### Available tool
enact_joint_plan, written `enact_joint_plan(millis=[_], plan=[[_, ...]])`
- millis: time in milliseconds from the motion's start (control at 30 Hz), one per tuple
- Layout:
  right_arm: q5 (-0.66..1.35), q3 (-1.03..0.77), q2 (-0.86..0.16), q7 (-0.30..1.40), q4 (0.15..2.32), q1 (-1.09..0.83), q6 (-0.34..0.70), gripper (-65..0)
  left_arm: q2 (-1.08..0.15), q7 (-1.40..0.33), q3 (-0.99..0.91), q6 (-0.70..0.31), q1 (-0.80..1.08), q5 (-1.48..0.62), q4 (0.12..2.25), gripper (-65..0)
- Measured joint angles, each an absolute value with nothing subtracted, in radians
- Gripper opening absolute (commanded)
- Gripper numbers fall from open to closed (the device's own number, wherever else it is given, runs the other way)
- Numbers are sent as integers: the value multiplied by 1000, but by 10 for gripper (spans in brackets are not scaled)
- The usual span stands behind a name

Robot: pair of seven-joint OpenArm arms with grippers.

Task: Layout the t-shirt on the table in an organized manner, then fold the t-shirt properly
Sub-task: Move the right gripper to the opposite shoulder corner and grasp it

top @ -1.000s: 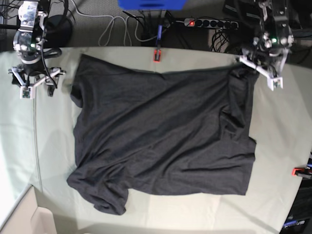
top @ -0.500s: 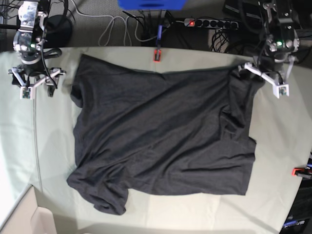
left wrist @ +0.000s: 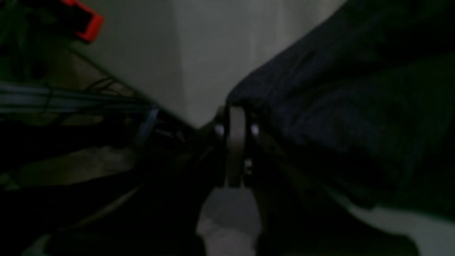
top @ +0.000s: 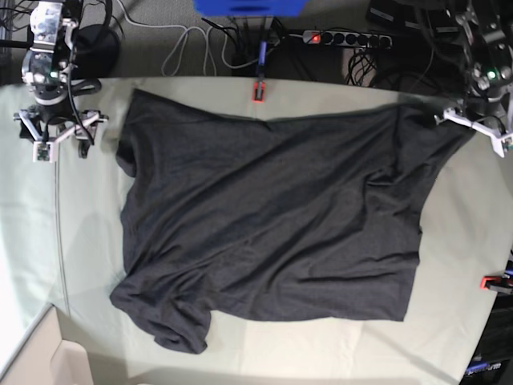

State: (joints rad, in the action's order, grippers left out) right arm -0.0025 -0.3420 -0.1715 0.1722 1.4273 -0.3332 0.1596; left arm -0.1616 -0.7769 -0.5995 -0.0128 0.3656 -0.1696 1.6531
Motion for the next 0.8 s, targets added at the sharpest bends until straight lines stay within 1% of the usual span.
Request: enact_joint_plan(millis=[100,133,167,233,300,367,533,600,700,800], plan=[[-2,-338,-172,164,1433,-362,160,-164,-193,-765,-602,-12,350,-170,1561,-646],[-2,-335,-172,165,1434,-369,180,-164,-200,-766,-605,-7,347,-168,1533,-646],[-2,-334,-172,174,1434,-376,210,-164,-202,-770,-607,-7,342,-169,1511,-646],[-3,-338,-164,179,1444,-380,304,-164,-204,-774,-607,-7,337,-169,1493,-646],[-2,-343,-125,172,1464,-375,355,-164,-205,-768,-606,-7,329,-173,1493,-646],[-2,-347,-101,171,1482,-376,432,-164,-205,-750,-606,-7,324,-174,1493,-646],[-5,-346,-35,176,1532,-419,482,-165,-207,-728,-606,-7,332,-173,1493,-646],[-11,-346,-16,176,1532,-416,483,-167,-207,-728,-607,-7,332,-173,1493,-646],[-10,-345,-17,172,1534,-416,486,-167,-208,-727,-607,-7,331,-173,1493,-646],[-12,-336,-17,175,1534,-457,487,-169,-207,-728,-607,-7,332,-173,1493,-646]])
